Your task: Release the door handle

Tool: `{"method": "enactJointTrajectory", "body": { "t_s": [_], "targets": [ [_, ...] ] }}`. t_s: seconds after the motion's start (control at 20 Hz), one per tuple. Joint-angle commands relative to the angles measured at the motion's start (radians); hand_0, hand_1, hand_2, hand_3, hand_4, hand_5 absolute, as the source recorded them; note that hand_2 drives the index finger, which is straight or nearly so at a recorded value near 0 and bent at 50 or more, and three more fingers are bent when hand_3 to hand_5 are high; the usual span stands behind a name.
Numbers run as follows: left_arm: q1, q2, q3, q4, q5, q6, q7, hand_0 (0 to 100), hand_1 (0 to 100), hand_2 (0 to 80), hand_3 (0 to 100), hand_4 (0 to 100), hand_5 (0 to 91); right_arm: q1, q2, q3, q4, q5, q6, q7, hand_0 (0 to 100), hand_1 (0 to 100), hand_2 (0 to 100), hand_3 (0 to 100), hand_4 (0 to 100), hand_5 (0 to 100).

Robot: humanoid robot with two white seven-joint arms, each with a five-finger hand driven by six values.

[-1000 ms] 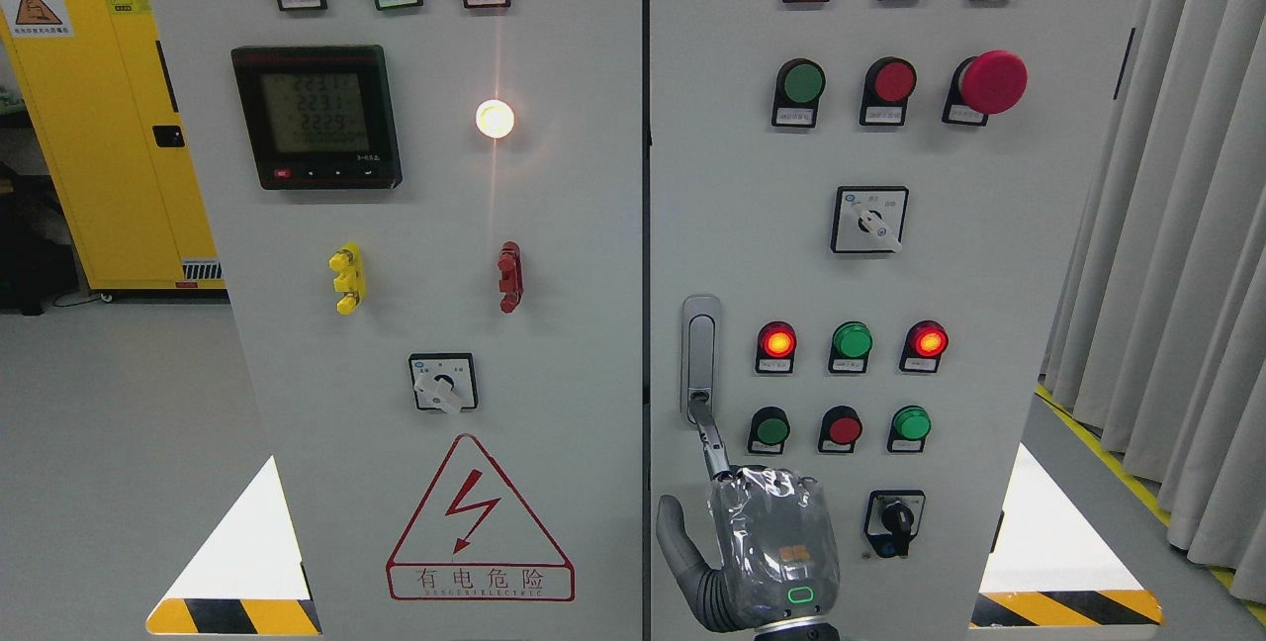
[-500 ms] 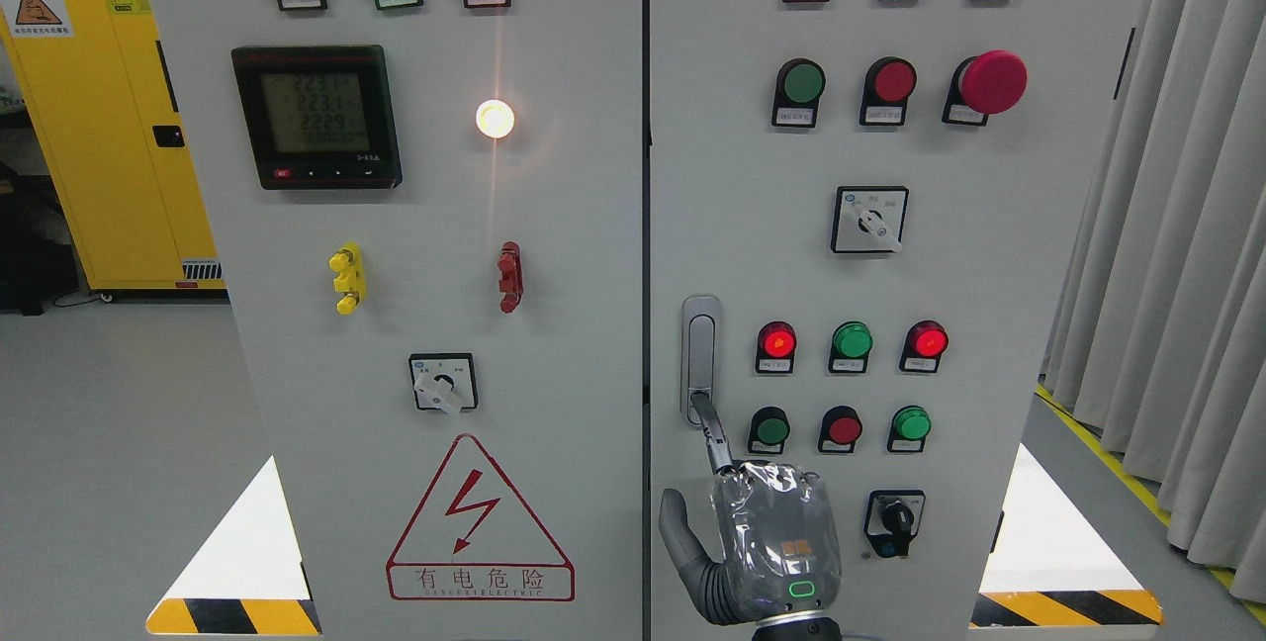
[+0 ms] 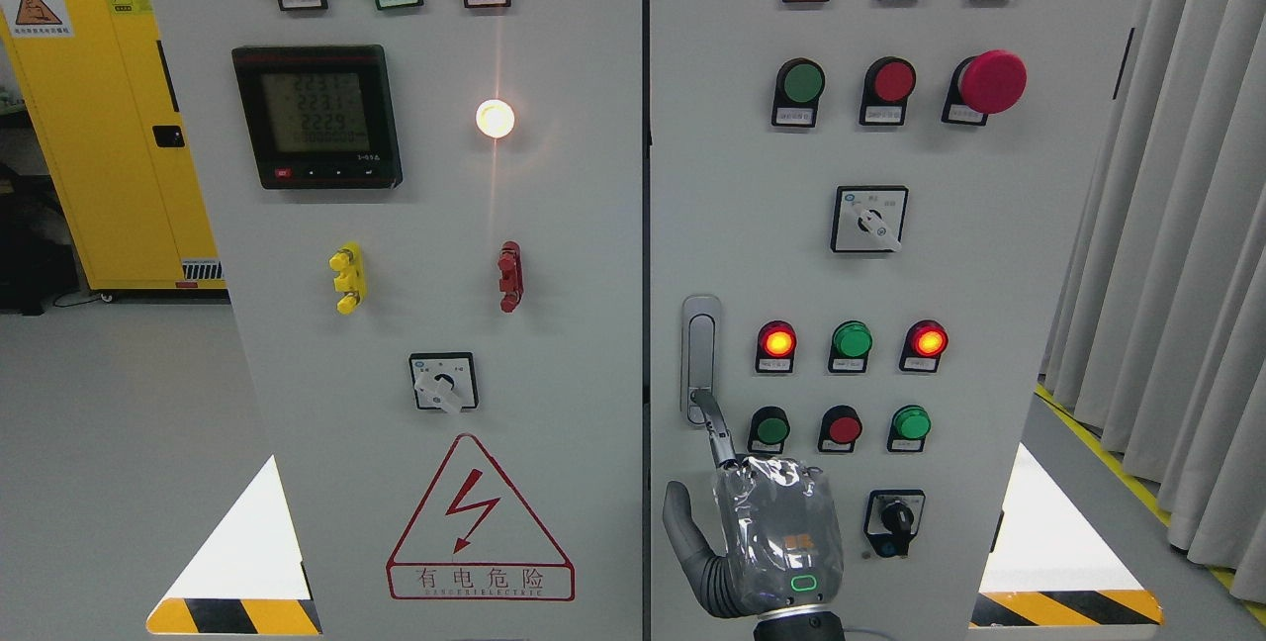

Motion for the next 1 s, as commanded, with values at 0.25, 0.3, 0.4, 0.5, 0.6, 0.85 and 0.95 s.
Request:
{"method": "enactJointTrajectory", "body": {
  "t_s": [0.25,0.3,0.4,0.5,0.6,0.85,0.95],
  "targets": [
    [0.000,0.000,0.000,0.000,0.000,0.001,0.000,12,56,0.0,0,0,0.0,0.006,0.001,0.008,0.006,-0.002,0.003,0.006,67,36,0,100,100,100],
    [0.000,0.000,0.000,0.000,0.000,0.001,0.000,12,56,0.0,0,0,0.0,0.009,0.001,0.008,0.006,-0.002,0.003,0.006,67,36,0,100,100,100],
    [0.000,0.000,0.000,0.000,0.000,0.001,0.000,12,56,0.0,0,0,0.0,0.009,0.001,0.009,0.006,-0.003,0.004,0.006,67,37,0,100,100,100],
    [0.000,0.000,0.000,0.000,0.000,-0.001,0.000,12,56,0.0,0,0,0.0,0.011,0.001,0.008,0.006,-0.002,0.004,0.007,67,37,0,100,100,100],
    [0.000,0.000,-0.001,0.000,0.000,0.001,0.000,12,56,0.0,0,0,0.0,0.011,0.001,0.008,0.006,-0.002,0.004,0.009,67,37,0,100,100,100],
    [0.000,0.000,0.000,0.000,0.000,0.001,0.000,12,56,0.0,0,0,0.0,0.011,0.001,0.008,0.006,-0.002,0.004,0.013,67,37,0,100,100,100],
    [0.000,0.000,-0.001,0.000,0.000,0.001,0.000,12,56,0.0,0,0,0.0,0.011,0.001,0.008,0.006,-0.002,0.004,0.014,68,37,0,100,100,100]
  ]
}}
